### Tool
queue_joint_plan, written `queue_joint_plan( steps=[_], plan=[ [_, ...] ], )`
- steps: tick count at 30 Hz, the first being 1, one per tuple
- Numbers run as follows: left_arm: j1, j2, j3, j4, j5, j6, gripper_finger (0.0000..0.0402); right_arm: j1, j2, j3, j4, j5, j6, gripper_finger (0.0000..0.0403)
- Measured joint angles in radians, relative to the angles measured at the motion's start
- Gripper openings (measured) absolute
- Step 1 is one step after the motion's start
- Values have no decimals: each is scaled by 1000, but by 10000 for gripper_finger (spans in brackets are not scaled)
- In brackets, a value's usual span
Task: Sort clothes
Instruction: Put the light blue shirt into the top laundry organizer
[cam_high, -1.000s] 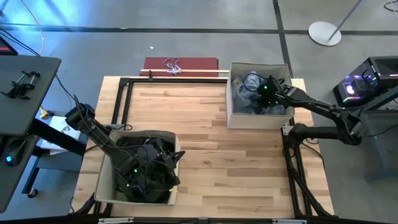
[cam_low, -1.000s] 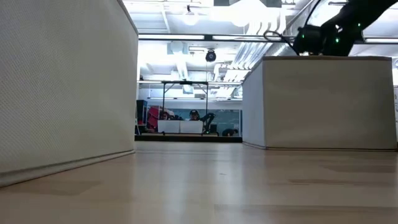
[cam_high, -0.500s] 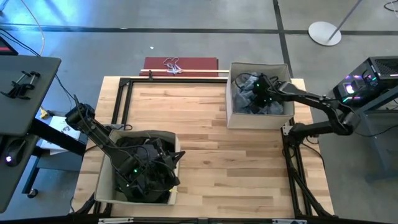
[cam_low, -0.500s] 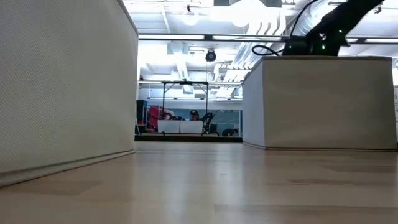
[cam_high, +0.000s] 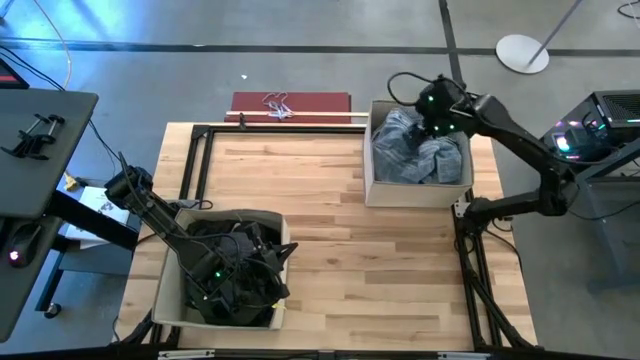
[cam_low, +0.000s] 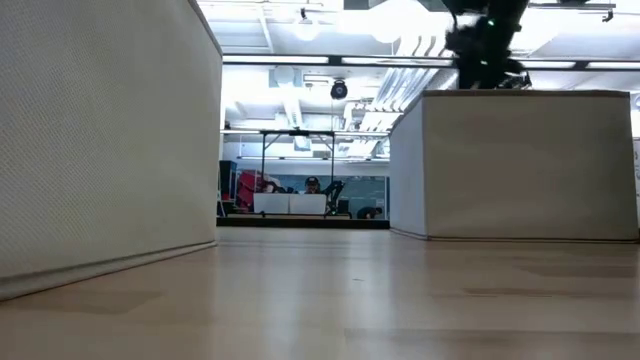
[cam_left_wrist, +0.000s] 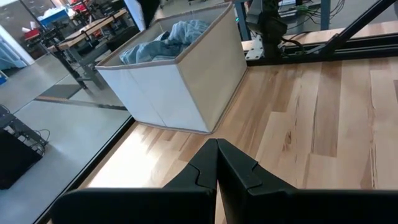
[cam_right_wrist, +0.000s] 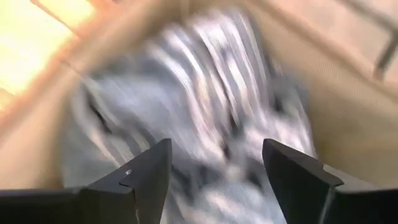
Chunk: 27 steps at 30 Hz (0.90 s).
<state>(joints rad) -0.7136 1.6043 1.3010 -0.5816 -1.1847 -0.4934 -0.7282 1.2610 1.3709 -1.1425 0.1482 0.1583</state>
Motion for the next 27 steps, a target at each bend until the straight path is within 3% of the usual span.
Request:
queue_joint_plan(
  steps=[6, 15, 19, 22, 27],
  plan=[
    [0, 0, 0, 0, 0, 0, 0, 50, 0, -138, 306, -2, -53, 222],
    [-1, 0, 0, -1, 14, 0, 0, 49, 41, -736, 991, -33, 76, 185],
    [-1, 0, 0, -1, 15, 0, 0, 21, 99, -898, 1248, -22, 132, 177],
    [0, 0, 0, -5, 15, 0, 0, 4, 123, -915, 1288, -29, 138, 174],
    [2, 0, 0, -6, 14, 0, 0, 6, 80, -837, 1192, -53, 110, 174]
  ],
)
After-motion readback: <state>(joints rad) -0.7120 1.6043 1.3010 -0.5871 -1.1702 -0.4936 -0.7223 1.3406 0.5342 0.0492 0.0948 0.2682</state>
